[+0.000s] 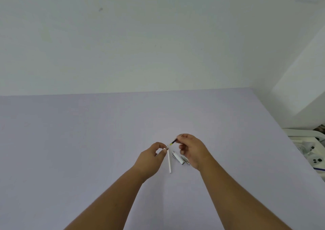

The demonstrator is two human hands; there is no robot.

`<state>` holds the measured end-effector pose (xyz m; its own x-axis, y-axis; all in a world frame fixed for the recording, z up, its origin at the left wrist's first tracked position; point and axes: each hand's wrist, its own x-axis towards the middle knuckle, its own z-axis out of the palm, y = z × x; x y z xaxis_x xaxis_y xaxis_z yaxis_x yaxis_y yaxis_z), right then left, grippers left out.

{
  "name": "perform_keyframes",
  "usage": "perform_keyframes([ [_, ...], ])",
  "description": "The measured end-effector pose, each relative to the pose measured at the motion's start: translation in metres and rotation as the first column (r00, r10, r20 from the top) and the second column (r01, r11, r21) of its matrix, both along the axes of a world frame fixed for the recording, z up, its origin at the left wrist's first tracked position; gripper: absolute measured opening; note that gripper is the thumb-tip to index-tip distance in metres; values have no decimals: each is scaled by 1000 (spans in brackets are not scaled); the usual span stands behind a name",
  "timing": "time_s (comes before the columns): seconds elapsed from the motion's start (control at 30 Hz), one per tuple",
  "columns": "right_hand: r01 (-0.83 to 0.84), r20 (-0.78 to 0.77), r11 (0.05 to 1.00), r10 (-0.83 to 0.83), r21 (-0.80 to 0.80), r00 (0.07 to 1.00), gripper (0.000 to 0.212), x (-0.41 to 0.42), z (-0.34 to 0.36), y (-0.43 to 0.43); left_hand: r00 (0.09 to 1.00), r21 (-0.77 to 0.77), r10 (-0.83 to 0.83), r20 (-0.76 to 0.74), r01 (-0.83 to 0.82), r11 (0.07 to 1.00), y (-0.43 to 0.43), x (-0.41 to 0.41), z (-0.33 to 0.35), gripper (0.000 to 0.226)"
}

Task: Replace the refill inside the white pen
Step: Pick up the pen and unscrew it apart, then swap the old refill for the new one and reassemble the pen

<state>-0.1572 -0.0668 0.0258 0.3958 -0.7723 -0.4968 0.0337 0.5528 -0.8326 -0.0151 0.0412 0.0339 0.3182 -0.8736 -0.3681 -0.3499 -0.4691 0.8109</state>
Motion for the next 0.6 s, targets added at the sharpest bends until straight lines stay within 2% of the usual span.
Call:
perform_keyframes([
  [0.07,129,-39,992,-128,8,991,10,-6,0,-10,1000,3,11,-9,-11,1000,1,2,0,16],
  [0.17,120,-345,987,-151,-110,926,20,-20,-13,-19,999,26,34,-12,-34,999,2,4,-3,21],
  [0.23,-4,-571,982,-107,-190,814,26,-30,-25,-20,999,48,39,-9,-38,998,2,4,-4,23],
  [0.3,-237,-782,946,-27,-222,622,29,-38,-36,-17,999,64,40,-16,-39,997,2,4,-6,22],
  [0.33,-319,-839,922,-11,-218,544,33,-41,-40,-16,999,69,43,-26,-41,997,2,4,-7,22],
  [0.4,-383,-873,900,7,-207,488,33,-45,-47,-13,998,75,50,-45,-47,996,2,4,-9,21],
  [0.5,-395,-862,900,44,-185,504,21,-45,-52,-9,997,83,58,-53,-53,995,1,4,-10,23],
  [0.6,-372,-842,903,24,-213,539,23,-43,-56,-6,997,89,59,-51,-55,995,0,4,-12,25],
])
